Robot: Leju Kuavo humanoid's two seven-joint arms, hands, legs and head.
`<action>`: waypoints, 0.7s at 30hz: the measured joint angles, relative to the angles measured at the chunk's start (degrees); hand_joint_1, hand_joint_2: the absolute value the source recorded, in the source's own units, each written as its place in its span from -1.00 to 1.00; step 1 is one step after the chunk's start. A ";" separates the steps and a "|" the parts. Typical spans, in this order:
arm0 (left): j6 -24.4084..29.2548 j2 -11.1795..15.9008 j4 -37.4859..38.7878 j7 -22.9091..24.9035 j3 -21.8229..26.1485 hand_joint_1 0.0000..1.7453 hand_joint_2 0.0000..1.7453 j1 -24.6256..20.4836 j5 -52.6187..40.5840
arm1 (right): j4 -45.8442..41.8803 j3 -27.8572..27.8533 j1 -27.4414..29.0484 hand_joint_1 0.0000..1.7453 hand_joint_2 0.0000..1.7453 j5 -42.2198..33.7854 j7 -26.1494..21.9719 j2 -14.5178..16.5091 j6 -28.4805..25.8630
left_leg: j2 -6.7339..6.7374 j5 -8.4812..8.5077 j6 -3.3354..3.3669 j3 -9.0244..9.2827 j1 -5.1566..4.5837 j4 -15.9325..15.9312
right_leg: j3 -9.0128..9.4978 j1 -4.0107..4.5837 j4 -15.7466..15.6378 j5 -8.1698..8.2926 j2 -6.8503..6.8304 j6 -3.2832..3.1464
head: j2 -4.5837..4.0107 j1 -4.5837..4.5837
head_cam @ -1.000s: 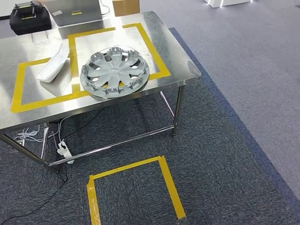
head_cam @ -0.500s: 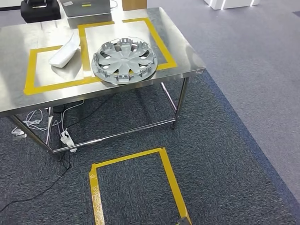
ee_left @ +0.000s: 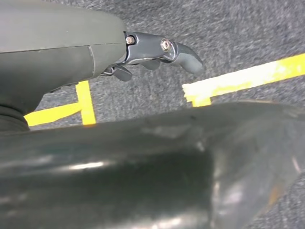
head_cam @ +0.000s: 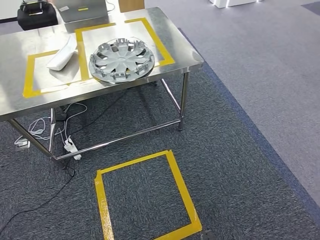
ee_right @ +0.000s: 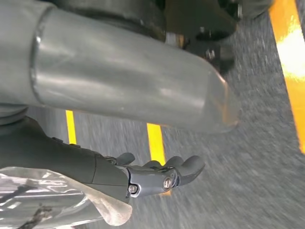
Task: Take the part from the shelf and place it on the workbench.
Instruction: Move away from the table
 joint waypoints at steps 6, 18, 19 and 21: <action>-1.77 0.23 0.01 1.32 -0.21 -1.00 -1.00 0.00 -0.64 | -0.02 -5.99 -0.12 -1.00 -1.00 -5.64 -2.02 0.53 1.35 | -2.06 1.69 0.22 5.82 0.29 -1.92 | -3.35 0.03 2.53 1.31 2.48 0.28 | 0.00 0.00; -2.37 0.02 0.02 2.27 -1.25 -1.00 -1.00 -0.16 -1.44 | -0.31 -12.53 -0.31 -1.00 -1.00 -9.36 -4.35 0.97 2.43 | 1.98 3.33 2.38 7.62 0.90 -9.71 | -13.72 -0.82 19.66 -5.10 0.16 3.82 | 0.00 0.97; -2.42 0.01 0.02 2.30 -1.31 -1.00 -1.00 -0.19 -1.51 | -0.34 -12.88 -0.24 -1.00 -1.00 -9.47 -4.37 0.96 2.44 | 2.73 3.39 2.27 7.51 0.96 -9.62 | -12.59 -1.00 18.05 -3.80 -0.18 4.04 | 0.00 0.97; -2.49 -0.01 0.02 2.30 -1.44 -1.00 -1.00 -0.29 -1.62 | -0.42 -13.45 -0.26 -1.00 -1.00 -9.67 -4.39 0.97 2.45 | 4.04 3.42 1.83 7.43 1.06 -9.37 | -8.01 -1.22 10.18 -0.42 -2.24 4.47 | 0.00 0.99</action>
